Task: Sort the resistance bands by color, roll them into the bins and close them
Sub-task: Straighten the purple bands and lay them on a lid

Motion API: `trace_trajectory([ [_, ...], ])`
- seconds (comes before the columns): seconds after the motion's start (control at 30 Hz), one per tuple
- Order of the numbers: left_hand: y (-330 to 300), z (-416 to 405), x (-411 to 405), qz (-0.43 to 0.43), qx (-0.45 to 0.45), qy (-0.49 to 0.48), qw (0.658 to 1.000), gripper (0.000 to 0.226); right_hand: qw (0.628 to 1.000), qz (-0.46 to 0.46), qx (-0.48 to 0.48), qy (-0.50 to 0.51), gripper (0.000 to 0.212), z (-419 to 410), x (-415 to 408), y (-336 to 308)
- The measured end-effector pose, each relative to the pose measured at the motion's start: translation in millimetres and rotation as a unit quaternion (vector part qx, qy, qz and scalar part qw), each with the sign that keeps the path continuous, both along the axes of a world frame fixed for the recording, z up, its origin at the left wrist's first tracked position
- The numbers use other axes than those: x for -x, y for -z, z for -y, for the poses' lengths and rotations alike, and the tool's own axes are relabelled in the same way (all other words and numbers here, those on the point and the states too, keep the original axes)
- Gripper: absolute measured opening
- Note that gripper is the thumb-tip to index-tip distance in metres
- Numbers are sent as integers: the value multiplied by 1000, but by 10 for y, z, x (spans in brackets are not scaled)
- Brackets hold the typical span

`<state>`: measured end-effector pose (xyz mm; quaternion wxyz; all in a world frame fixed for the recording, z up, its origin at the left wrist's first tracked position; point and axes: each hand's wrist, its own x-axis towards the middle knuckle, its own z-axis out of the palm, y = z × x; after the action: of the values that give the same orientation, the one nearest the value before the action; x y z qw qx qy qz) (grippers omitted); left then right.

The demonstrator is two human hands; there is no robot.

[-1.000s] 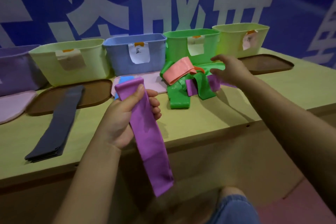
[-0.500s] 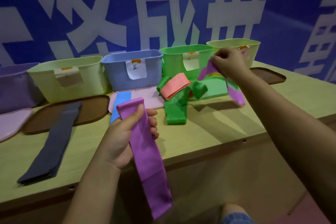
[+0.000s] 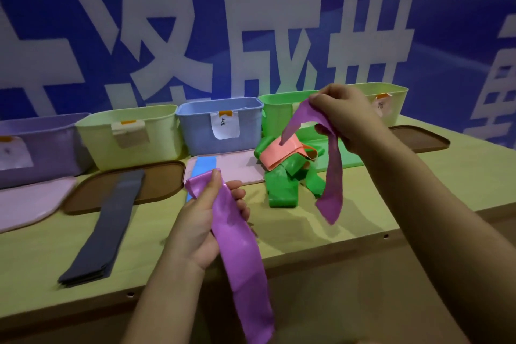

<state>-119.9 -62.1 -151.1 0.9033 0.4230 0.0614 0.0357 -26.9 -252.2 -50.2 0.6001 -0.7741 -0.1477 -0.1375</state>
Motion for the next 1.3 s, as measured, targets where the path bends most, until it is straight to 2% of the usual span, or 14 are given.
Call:
trace_trajectory([
  [0.27, -8, -43, 141, 34, -15, -40, 999, 57, 985, -23, -150, -80, 17, -552, 793, 647],
  [0.37, 5, -90, 222, 73, -22, -78, 994, 43, 979, -47, -166, -108, 24, -697, 1000, 995],
  [0.47, -2, -113, 312, 92, -48, -135, 985, 21, 976, -71, -140, -151, 23, -728, 1131, 1269],
  [0.53, -8, -104, 353, 93, -83, -146, 981, 13, 975, -84, -116, -171, 23, -709, 1164, 1365],
  [0.63, 9, -100, 399, 93, -141, -150, 974, 17, 976, -67, -116, -170, 29, -694, 1149, 1356],
  [0.77, 56, -72, 444, 94, -201, -113, 968, 14, 979, -9, -147, -144, 27, -677, 1012, 1198],
  [0.87, 86, -54, 463, 88, -253, -84, 960, 11, 971, 7, -196, -134, 8, -704, 912, 1130],
  [0.9, 107, -62, 456, 83, -258, -84, 959, 10, 969, 6, -209, -130, 13, -720, 895, 1122],
  [1.0, 104, -95, 464, 59, -239, -89, 965, 10, 958, -18, -248, -146, 18, -739, 874, 1126],
  [1.13, 32, -133, 495, 28, -203, -91, 974, 50, 958, -9, -230, -169, 16, -638, 940, 1053],
  [1.2, 6, -156, 512, 35, -200, -104, 974, 50, 961, 19, -196, -193, 15, -579, 1022, 961],
  [1.3, -10, -182, 517, 50, -193, -107, 974, 37, 954, 45, -177, -239, 9, -564, 1088, 896],
])
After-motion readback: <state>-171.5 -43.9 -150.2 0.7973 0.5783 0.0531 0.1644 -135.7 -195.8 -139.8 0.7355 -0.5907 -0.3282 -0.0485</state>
